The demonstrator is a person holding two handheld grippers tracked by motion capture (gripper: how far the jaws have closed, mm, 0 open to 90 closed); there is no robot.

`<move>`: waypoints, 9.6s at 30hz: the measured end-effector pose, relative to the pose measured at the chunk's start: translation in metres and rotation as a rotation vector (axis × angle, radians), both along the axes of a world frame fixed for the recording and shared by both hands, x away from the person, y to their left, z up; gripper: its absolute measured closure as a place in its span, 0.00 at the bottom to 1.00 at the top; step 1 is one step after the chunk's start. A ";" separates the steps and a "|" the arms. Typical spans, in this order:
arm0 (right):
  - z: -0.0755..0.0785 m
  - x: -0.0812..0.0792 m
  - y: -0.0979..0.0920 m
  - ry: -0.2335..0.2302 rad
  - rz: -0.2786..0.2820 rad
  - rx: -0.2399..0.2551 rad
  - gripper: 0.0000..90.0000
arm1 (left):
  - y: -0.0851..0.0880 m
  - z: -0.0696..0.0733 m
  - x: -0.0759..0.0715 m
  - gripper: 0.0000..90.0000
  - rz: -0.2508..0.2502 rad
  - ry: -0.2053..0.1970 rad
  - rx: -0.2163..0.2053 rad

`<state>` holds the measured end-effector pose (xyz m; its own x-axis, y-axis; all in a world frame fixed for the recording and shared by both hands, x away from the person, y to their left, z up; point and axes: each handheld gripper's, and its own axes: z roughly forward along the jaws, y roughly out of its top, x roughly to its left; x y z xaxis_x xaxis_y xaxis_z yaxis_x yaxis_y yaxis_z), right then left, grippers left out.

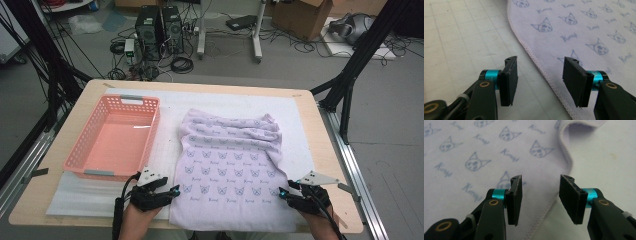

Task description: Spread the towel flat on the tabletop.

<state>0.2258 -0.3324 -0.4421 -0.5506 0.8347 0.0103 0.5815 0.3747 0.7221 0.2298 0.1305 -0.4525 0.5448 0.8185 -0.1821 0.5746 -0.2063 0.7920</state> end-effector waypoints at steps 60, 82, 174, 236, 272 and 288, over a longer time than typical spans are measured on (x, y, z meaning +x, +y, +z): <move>-0.003 -0.022 -0.016 0.061 -0.027 0.103 0.97 | -0.010 0.002 -0.001 0.98 -0.071 -0.013 0.059; 0.011 -0.049 -0.017 -0.006 -0.034 0.117 0.66 | 0.015 0.016 -0.022 0.57 -0.072 -0.073 -0.043; 0.005 -0.078 -0.027 0.056 0.052 0.069 0.97 | 0.005 0.005 -0.045 0.94 -0.189 0.007 0.005; 0.004 -0.045 0.000 0.078 0.093 0.022 0.99 | -0.013 0.005 -0.030 0.93 -0.185 -0.003 0.061; 0.003 0.074 -0.029 0.004 -0.196 0.119 0.70 | -0.029 0.006 0.081 0.51 -0.040 -0.040 -0.052; -0.003 0.117 -0.014 0.000 -0.166 0.034 0.82 | -0.039 0.008 0.128 0.95 0.083 0.013 0.111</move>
